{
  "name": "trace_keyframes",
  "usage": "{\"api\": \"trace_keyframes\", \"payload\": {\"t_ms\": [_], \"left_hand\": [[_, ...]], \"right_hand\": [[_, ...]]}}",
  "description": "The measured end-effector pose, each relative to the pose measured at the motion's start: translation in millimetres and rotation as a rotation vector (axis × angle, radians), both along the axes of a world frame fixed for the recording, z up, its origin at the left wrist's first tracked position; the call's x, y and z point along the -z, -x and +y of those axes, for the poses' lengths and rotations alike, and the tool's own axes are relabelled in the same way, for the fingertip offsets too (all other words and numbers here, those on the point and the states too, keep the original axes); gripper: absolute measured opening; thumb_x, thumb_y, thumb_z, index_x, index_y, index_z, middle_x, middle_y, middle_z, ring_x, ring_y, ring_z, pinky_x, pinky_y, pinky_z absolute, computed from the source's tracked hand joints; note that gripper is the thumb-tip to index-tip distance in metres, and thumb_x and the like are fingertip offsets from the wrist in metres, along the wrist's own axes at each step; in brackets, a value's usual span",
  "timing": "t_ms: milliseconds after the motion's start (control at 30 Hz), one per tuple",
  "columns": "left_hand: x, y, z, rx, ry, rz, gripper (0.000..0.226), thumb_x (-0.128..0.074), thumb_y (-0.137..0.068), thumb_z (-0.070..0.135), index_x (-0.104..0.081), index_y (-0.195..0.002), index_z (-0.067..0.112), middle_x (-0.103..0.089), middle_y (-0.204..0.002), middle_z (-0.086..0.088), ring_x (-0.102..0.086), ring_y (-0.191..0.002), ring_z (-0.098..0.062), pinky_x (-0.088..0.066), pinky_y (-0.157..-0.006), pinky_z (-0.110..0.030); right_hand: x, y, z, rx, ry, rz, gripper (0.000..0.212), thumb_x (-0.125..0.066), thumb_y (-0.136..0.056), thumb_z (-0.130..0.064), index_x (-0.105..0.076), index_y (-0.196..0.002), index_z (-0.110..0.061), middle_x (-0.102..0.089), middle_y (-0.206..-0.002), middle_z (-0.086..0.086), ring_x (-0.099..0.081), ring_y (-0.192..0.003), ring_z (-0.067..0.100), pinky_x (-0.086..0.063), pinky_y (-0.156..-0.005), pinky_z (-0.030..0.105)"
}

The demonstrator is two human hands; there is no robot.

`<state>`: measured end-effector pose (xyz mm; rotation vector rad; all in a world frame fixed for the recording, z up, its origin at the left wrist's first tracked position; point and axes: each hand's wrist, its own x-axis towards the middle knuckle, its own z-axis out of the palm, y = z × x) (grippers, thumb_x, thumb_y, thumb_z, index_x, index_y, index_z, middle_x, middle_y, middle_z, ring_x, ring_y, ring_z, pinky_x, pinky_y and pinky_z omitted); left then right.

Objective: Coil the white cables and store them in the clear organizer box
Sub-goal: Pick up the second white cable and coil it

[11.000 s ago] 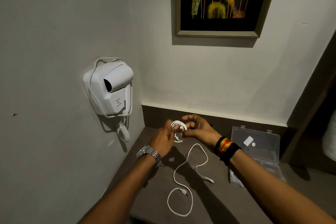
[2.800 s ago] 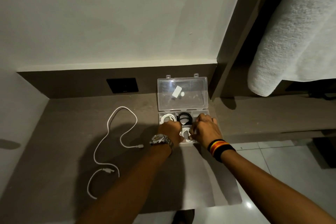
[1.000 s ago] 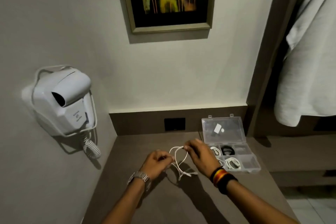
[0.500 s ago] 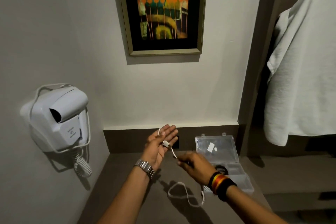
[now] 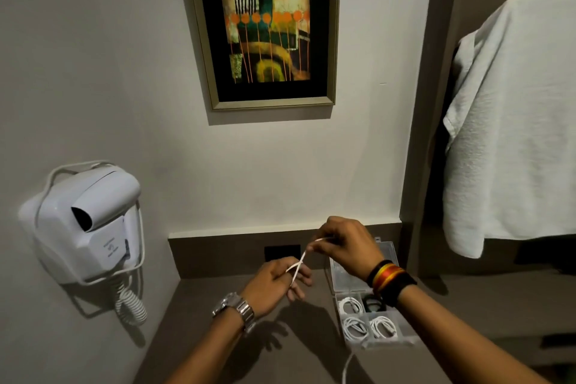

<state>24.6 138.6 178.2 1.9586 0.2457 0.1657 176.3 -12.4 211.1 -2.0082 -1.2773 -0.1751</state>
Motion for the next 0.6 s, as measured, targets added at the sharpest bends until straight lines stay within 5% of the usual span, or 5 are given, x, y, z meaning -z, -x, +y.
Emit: {"api": "trace_keyframes", "payload": {"t_ms": [200, 300, 400, 533, 600], "left_hand": [[-28, 3, 1, 0.117, 0.631, -0.08, 0.043, -0.042, -0.086, 0.005, -0.056, -0.122, -0.015, -0.071, -0.099, -0.028, -0.065, -0.058, -0.024, -0.047, -0.053, -0.027], [-37, 9, 10, 0.119, 0.817, -0.129, 0.04, -0.042, -0.098, 0.013, -0.059, -0.125, -0.01, -0.071, -0.095, -0.02, -0.062, -0.059, -0.018, -0.052, -0.056, -0.024], [-46, 4, 19, -0.006, 0.929, -0.304, 0.04, -0.044, -0.099, 0.016, -0.056, -0.128, -0.008, -0.072, -0.108, -0.019, -0.071, -0.076, -0.021, -0.058, -0.071, -0.028], [-46, -6, 26, -0.214, 0.624, -0.367, 0.035, -0.032, -0.106, 0.011, -0.049, -0.131, -0.007, -0.061, -0.131, -0.026, -0.063, -0.119, -0.035, -0.049, -0.103, -0.043], [-38, -1, 25, -0.233, 0.31, -0.282, 0.035, -0.032, -0.107, 0.012, -0.047, -0.134, -0.003, -0.059, -0.135, -0.021, -0.06, -0.123, -0.028, -0.047, -0.107, -0.037]], "right_hand": [[33, 4, 19, -0.093, -0.314, 0.627, 0.014, -0.078, -0.09, -0.016, -0.082, -0.084, -0.028, -0.081, -0.086, -0.006, -0.075, -0.084, 0.007, -0.057, -0.08, 0.029], [43, 16, 20, -0.231, -0.202, 0.769, 0.018, -0.063, -0.101, -0.015, -0.08, -0.099, -0.017, -0.075, -0.072, -0.006, -0.063, -0.056, -0.002, -0.048, -0.059, 0.013], [50, 36, 20, -0.291, 0.031, 0.675, 0.023, -0.057, -0.104, -0.029, -0.077, -0.115, -0.023, -0.059, -0.065, -0.007, -0.045, -0.046, -0.002, -0.036, -0.048, 0.01], [40, 58, 19, -0.379, 0.232, 0.521, 0.024, -0.052, -0.105, -0.036, -0.071, -0.12, -0.035, -0.06, -0.06, -0.012, -0.056, -0.054, -0.006, -0.044, -0.058, 0.007], [29, 55, 18, -0.348, 0.239, 0.372, 0.021, -0.054, -0.103, -0.041, -0.073, -0.098, -0.036, -0.059, -0.059, -0.017, -0.055, -0.057, -0.005, -0.044, -0.06, 0.012]]}}
